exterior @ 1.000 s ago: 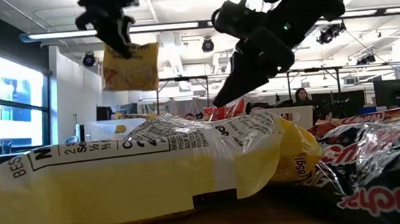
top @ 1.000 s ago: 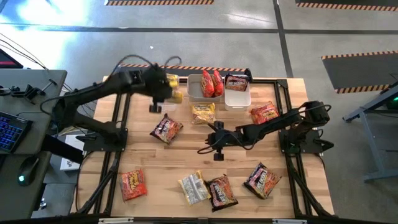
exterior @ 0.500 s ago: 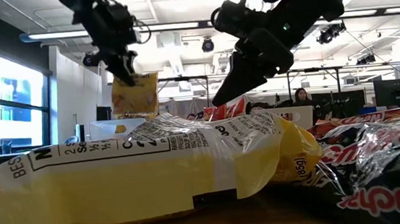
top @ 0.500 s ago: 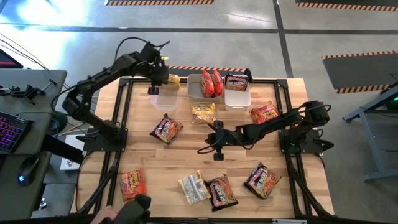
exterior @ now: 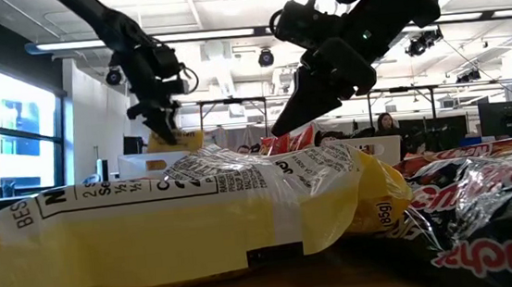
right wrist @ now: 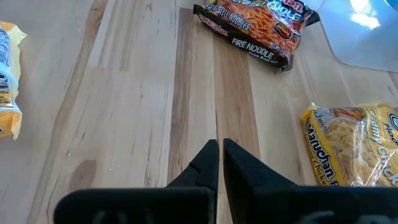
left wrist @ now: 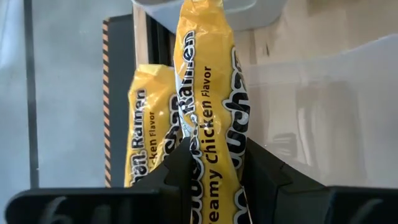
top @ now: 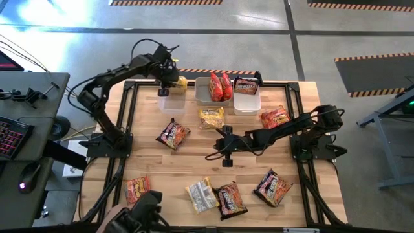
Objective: Sort Maruchan noodles
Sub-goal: Put the top right yellow noodle pack into the transparent bin
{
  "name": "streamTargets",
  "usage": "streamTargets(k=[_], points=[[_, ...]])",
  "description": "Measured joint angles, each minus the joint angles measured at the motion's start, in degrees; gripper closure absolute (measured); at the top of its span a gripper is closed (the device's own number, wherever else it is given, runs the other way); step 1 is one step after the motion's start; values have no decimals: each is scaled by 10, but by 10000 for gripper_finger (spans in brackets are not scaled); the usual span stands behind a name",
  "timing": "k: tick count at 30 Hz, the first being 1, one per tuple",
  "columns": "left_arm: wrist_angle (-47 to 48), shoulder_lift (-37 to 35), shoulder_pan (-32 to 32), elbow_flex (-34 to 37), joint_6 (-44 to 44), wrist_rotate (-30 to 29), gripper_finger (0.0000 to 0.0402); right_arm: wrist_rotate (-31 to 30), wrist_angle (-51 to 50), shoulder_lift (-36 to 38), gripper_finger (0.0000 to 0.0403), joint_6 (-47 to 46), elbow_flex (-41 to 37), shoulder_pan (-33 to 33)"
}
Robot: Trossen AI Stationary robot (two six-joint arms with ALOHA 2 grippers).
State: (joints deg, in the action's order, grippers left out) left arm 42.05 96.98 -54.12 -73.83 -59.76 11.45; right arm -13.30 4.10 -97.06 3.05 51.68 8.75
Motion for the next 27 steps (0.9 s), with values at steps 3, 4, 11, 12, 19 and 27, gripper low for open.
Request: streamTargets(k=[3,4,11,12,19,27], points=[[-15,10,-3,0,-4,0,320,0,0,0,399,0,0,0],[-18,13,-5,0,-4,1,320,0,0,0,399,0,0,0],[-24,17,-6,0,3,-6,304,0,0,0,399,5,0,0],[-24,17,-6,0,7,-12,297,0,0,0,399,5,0,0],[-23,17,-6,0,25,-46,250,0,0,0,399,9,0,0],[-11,17,-3,0,26,-50,245,0,0,0,399,9,0,0]])
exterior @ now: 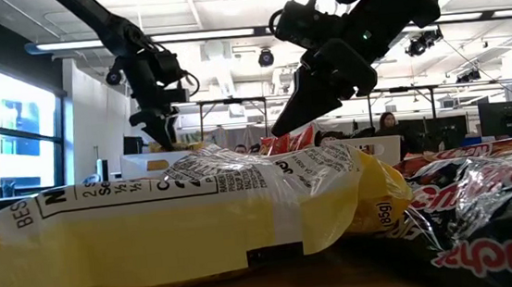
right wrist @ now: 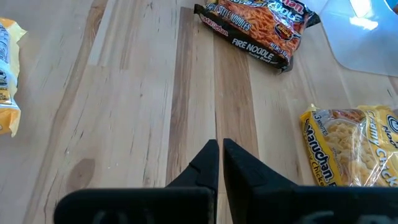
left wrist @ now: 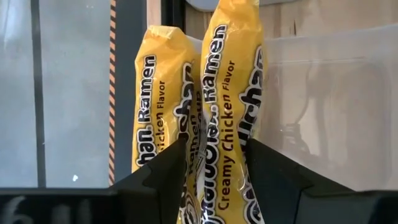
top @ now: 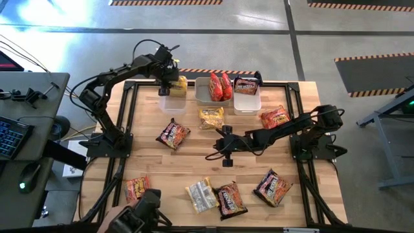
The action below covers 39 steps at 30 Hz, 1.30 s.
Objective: Sort Maruchan noodles
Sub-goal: Put the top right yellow noodle pack into the transparent bin, then put the bottom left black noodle pack into the white bin
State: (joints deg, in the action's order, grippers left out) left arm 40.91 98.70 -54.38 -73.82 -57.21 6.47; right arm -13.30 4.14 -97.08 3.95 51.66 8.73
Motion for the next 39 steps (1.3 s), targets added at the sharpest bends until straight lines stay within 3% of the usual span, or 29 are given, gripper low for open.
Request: streamTargets(k=[13,22,27,32,35,39], points=[[-2,-13,12,-2,40,-68,257,0,0,0,398,0,0,0],[0,-104,12,-2,75,-21,257,1,18,0,402,48,-2,-1],[26,-166,19,-1,120,81,259,57,226,-1,403,75,-85,-3],[69,-202,56,0,161,184,285,78,428,-1,403,15,-201,-13],[54,-223,102,27,167,203,305,77,516,3,403,-3,-246,-11],[-12,-253,166,104,186,203,327,70,531,40,403,-10,-273,-1]])
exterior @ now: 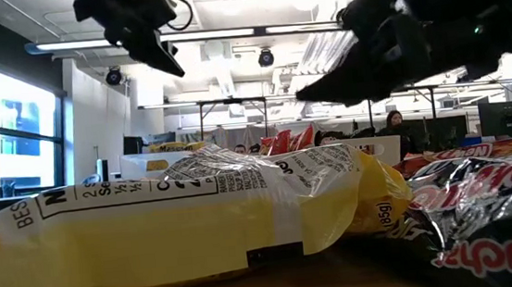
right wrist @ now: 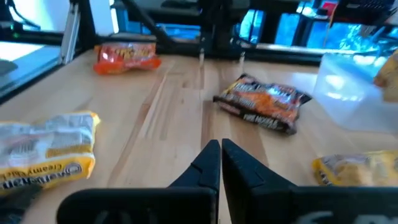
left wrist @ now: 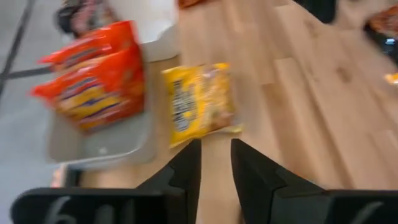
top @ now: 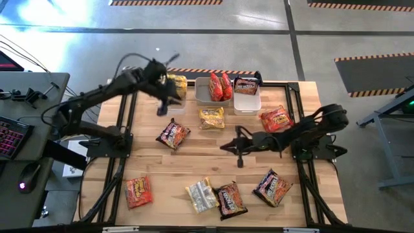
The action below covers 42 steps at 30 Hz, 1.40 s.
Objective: Sort Maruchan noodles
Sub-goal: Put the bottom left black noodle pack into the white bin
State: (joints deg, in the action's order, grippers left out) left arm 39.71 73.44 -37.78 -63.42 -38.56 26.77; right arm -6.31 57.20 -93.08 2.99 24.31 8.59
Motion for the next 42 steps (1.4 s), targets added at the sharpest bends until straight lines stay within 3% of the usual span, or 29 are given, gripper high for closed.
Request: streamTargets(k=[5,12,18,22,28,34,39,42], points=[[-139,-25,76,121,75,19,344,-26,-71,68,403,7,-1,17],[-430,-27,178,293,194,19,363,-36,-207,142,403,-40,0,30],[-673,-25,242,403,298,14,373,-35,-245,157,402,-95,0,38],[-775,-25,275,452,348,10,376,-35,-289,157,398,-85,18,48],[-799,-25,315,478,355,-51,377,57,-460,132,327,-139,122,55],[-800,-25,332,479,354,-80,377,177,-665,5,227,-210,270,64],[-799,-25,335,479,354,-87,377,322,-703,-116,176,-237,373,65],[-799,-25,335,479,354,-88,377,363,-713,-169,166,-236,426,67]])
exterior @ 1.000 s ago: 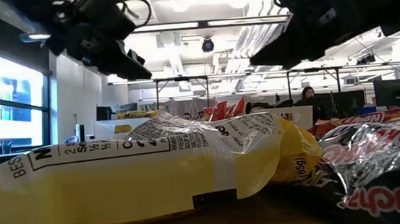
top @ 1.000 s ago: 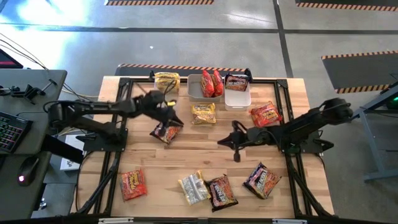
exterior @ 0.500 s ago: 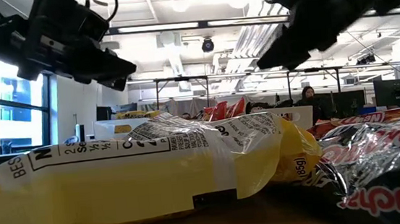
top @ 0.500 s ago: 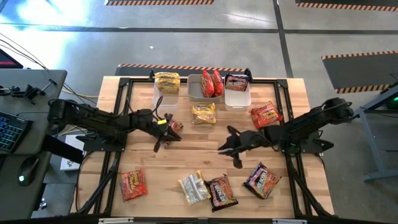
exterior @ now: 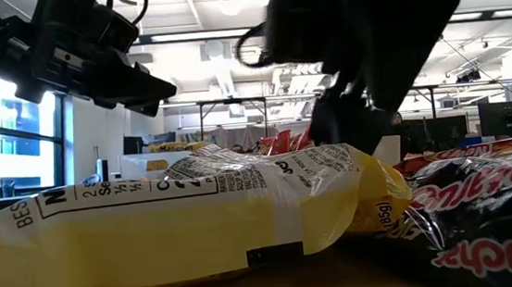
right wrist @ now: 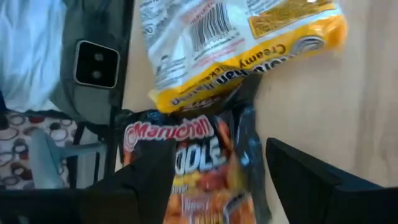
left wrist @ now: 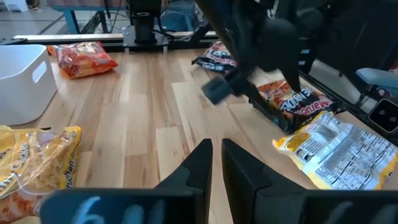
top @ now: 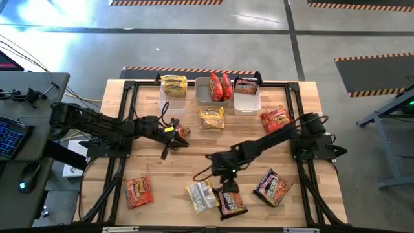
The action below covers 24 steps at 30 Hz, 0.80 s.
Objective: Sort Maruchan noodles
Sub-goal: Put the bottom left black noodle pack into the white bin
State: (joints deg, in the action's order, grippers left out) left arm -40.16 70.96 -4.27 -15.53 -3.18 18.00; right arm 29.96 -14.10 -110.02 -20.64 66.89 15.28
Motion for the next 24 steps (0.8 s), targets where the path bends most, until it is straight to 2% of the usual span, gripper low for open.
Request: streamTargets(k=[5,11,16,19,24], points=[[4,0,1,0,1,0,377,1,-31,-61,165,30,52,7],[5,0,12,0,1,-1,377,1,-23,-81,186,41,66,14],[4,0,18,0,7,-13,377,1,-8,-82,250,43,64,17],[4,0,18,0,30,-35,377,1,-9,-82,302,52,64,17],[4,0,18,0,59,-39,377,-1,-11,-77,390,63,64,16]])
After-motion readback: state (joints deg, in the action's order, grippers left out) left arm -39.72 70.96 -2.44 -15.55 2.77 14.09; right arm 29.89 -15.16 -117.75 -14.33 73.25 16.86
